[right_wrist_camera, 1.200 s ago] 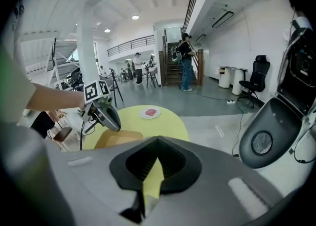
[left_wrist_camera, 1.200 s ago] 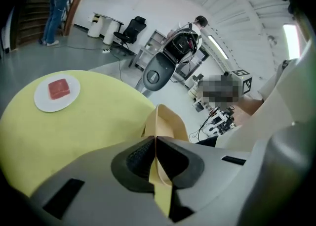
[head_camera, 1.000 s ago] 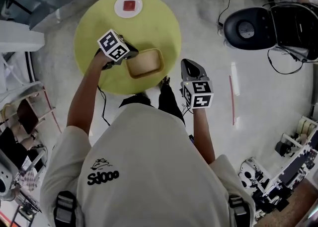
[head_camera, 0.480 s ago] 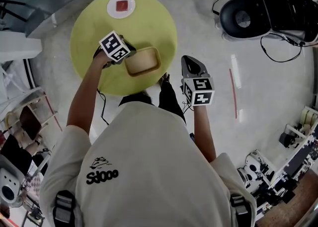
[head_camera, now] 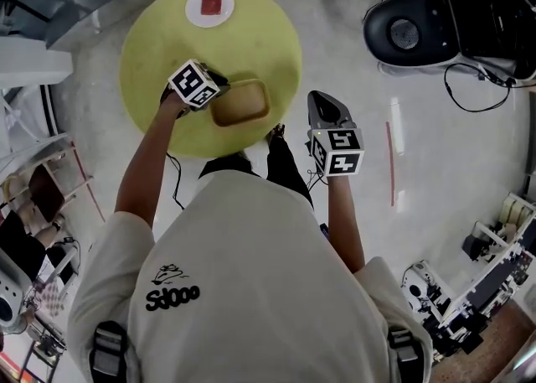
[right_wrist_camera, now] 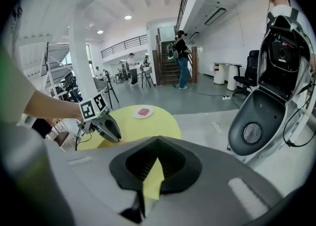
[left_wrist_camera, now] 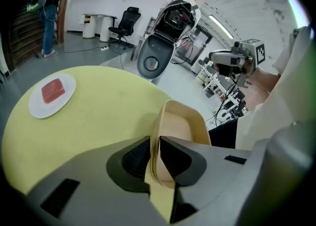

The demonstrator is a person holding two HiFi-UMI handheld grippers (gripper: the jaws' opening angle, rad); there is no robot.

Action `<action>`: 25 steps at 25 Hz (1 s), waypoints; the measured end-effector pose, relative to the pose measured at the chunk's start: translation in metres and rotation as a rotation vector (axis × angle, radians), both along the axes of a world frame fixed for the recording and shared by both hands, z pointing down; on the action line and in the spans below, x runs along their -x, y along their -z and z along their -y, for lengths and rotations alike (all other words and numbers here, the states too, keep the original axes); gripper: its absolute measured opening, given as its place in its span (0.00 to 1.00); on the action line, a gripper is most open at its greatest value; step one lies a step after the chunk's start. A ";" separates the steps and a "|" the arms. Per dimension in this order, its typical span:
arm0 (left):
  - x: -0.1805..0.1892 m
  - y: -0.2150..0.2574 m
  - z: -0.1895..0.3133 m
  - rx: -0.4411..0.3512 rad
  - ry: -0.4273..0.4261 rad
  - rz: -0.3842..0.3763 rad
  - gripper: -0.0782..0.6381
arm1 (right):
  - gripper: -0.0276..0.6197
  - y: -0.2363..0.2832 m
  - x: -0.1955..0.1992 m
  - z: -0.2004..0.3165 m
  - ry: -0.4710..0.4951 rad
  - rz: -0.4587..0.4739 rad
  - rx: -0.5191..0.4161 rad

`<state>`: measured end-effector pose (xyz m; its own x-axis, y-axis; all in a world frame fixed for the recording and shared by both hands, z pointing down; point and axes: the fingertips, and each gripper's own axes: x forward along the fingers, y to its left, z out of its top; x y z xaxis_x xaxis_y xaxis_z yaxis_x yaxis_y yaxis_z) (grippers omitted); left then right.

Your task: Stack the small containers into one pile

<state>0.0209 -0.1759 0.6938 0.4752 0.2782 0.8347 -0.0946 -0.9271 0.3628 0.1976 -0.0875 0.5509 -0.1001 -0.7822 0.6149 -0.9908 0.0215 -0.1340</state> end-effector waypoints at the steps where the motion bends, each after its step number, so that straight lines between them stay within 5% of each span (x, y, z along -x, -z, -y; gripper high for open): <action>1: 0.000 -0.002 -0.001 -0.007 0.012 0.004 0.20 | 0.06 0.000 -0.002 0.001 0.009 0.001 0.000; 5: -0.003 0.001 -0.002 -0.018 0.104 -0.016 0.24 | 0.06 0.003 -0.014 0.005 0.054 0.007 -0.007; 14: -0.004 0.073 0.021 -0.155 0.508 -0.249 0.24 | 0.06 0.027 -0.042 0.050 0.236 -0.002 -0.083; 21: 0.057 0.173 0.047 -0.462 0.814 -0.462 0.22 | 0.06 0.079 -0.007 0.111 0.426 -0.049 -0.220; 25: 0.086 0.239 0.056 -0.638 0.910 -0.565 0.17 | 0.06 0.114 0.015 0.136 0.485 -0.083 -0.297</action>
